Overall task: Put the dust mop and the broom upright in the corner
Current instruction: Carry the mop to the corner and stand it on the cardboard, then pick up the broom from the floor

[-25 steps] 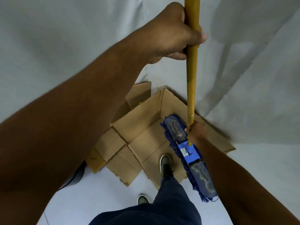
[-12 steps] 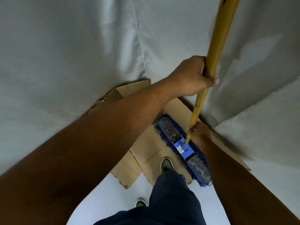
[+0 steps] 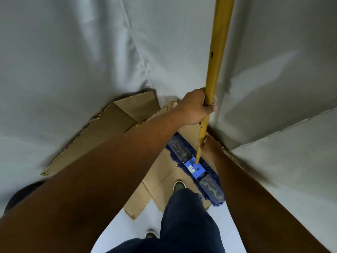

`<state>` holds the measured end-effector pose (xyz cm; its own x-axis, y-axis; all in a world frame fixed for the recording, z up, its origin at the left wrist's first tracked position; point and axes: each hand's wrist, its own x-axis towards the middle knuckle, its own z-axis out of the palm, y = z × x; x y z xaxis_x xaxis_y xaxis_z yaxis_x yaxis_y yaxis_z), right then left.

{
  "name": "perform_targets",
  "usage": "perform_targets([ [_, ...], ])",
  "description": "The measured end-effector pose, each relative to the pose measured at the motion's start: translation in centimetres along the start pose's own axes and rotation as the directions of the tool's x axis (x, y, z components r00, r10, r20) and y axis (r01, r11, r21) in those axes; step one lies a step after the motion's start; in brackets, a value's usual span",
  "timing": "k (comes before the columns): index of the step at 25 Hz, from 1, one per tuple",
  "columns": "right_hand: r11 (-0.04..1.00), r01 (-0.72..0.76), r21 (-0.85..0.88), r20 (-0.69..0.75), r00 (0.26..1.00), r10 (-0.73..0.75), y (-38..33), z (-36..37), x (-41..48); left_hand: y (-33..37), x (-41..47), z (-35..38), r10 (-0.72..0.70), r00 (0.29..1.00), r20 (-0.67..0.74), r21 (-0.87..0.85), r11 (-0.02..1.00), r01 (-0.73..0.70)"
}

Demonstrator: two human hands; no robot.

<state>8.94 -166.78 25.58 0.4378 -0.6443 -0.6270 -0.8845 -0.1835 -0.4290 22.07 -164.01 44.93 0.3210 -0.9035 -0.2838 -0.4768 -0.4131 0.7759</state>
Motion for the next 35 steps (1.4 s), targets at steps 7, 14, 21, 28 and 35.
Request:
perform_targets([
  [7, 0.998, -0.069, -0.008, -0.044, 0.997, 0.068, -1.6, -1.7, -0.4, 0.4, 1.1, 0.0, -0.115, 0.99, 0.086, 0.05, 0.993, 0.111],
  [14, 0.986, -0.017, -0.169, -0.013, 1.0, 0.015, -3.8, -2.9, -3.7, -0.4, -2.9, -6.5, -0.069, 0.996, 0.065, 0.404, 0.914, 0.037],
  [21, 0.767, 0.336, -0.546, 0.207, 0.942, -0.265, -12.8, -0.9, -7.3, -9.8, -17.3, -18.1, -0.081, 0.872, -0.483, 0.687, 0.582, 0.435],
  [28, 0.056, 0.774, -0.63, 0.202, 0.233, -0.951, -35.1, 6.6, -16.0, -16.5, -43.6, -20.4, -0.275, 0.416, -0.867, 0.269, 0.444, 0.855],
  [35, -0.457, 0.702, -0.546, 0.505, -0.16, -0.848, -42.4, 23.8, -35.6, -19.0, -74.1, -4.5, -0.488, -0.328, -0.809, -0.43, 0.111, 0.896],
])
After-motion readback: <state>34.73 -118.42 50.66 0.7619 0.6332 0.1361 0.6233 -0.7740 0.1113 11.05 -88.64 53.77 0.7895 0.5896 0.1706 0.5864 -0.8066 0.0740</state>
